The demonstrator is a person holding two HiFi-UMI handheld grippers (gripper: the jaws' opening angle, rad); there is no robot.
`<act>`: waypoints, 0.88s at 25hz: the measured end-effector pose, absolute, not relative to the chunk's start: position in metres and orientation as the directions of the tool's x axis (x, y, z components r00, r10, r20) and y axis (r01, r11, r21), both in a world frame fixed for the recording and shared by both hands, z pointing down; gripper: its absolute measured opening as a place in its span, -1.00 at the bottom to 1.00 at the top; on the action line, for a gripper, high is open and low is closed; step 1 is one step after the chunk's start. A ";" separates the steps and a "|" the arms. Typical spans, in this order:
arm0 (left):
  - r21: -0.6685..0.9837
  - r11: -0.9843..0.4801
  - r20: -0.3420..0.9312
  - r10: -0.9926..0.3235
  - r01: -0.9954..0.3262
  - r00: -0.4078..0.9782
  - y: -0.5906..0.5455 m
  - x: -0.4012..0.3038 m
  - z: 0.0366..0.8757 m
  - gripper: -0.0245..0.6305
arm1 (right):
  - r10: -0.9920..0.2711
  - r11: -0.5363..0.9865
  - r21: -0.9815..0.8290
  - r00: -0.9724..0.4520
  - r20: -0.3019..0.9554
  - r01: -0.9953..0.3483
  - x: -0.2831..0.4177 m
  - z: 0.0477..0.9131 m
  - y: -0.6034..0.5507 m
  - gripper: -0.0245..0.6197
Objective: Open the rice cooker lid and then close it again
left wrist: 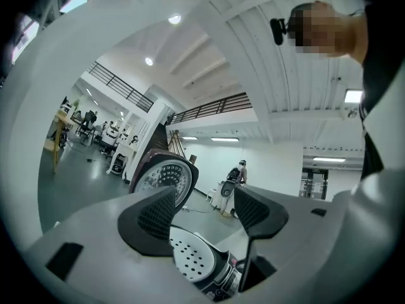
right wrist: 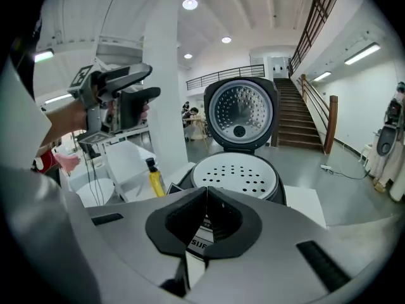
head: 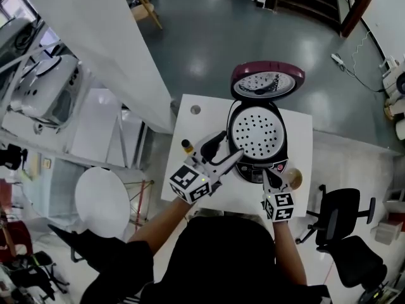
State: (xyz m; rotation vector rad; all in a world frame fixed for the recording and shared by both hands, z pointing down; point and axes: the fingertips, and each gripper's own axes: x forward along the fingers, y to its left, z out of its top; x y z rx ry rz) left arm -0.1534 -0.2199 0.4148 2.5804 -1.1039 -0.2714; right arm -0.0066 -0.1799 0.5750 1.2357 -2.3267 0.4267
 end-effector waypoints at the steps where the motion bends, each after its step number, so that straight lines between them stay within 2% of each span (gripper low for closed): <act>1: 0.361 -0.654 -0.053 -0.726 -0.664 0.686 -0.227 -0.151 0.410 -0.09 | -0.686 0.553 -0.064 -0.498 0.530 -0.830 -0.007 0.572 -0.180 -0.92; 10: 0.288 -0.691 -0.096 -0.709 -0.663 0.698 -0.300 -0.139 0.357 -0.09 | -0.728 0.504 -0.112 -0.491 0.478 -0.856 0.014 0.555 -0.196 -0.92; 17: 0.183 -0.702 -0.079 -0.709 -0.689 0.701 -0.350 -0.136 0.333 -0.09 | -0.706 0.538 -0.149 -0.540 0.458 -0.830 0.007 0.551 -0.212 -0.92; 22: 0.168 -0.711 -0.069 -0.699 -0.682 0.712 -0.387 -0.137 0.323 -0.09 | -0.693 0.546 -0.156 -0.548 0.468 -0.823 0.012 0.557 -0.222 -0.92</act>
